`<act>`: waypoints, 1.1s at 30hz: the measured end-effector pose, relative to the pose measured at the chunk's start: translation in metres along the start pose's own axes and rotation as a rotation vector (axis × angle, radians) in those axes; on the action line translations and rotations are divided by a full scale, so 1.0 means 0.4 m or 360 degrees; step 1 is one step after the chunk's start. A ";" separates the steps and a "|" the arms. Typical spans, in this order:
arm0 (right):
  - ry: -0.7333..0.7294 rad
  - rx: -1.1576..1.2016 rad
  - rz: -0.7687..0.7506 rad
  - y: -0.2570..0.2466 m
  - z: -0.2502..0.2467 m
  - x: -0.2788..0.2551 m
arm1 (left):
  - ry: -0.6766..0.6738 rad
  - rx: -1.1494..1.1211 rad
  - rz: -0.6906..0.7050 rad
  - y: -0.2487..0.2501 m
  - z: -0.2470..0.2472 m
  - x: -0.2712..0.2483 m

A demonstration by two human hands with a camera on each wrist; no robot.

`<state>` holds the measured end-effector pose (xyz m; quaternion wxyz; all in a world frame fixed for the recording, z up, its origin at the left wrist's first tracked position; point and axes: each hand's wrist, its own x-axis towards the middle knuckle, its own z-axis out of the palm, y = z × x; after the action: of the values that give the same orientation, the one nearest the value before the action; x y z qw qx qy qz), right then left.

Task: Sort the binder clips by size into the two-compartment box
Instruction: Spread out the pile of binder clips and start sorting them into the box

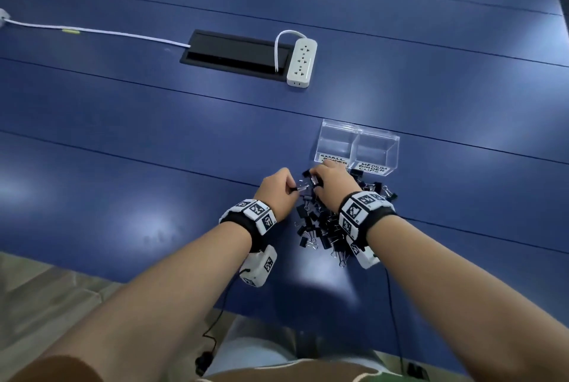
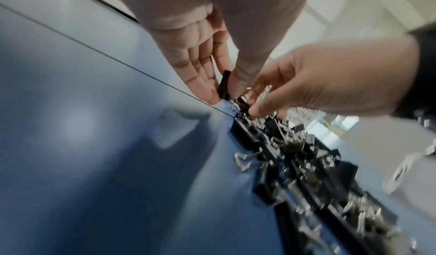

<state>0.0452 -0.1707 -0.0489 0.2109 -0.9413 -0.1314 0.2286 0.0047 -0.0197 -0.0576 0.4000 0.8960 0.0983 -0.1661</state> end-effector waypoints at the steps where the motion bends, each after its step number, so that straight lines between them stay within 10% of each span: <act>1: 0.0027 0.0019 0.0010 0.005 0.004 0.003 | 0.0029 -0.0075 -0.0053 -0.008 0.000 0.001; 7: 0.0107 0.0222 0.0123 0.035 0.010 -0.002 | -0.0004 -0.0381 -0.0265 -0.025 -0.004 0.018; 17: 0.0241 0.0457 0.0095 0.079 -0.001 -0.026 | -0.0055 0.0446 0.0253 0.007 0.004 -0.003; 33: -0.0061 -0.0190 -0.0200 0.070 -0.008 -0.023 | -0.0236 0.0328 0.0109 0.039 0.048 0.000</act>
<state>0.0430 -0.1997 -0.0557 0.1658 -0.9375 -0.2077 0.2247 0.0054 -0.0442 -0.0589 0.3174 0.9204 0.0202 -0.2272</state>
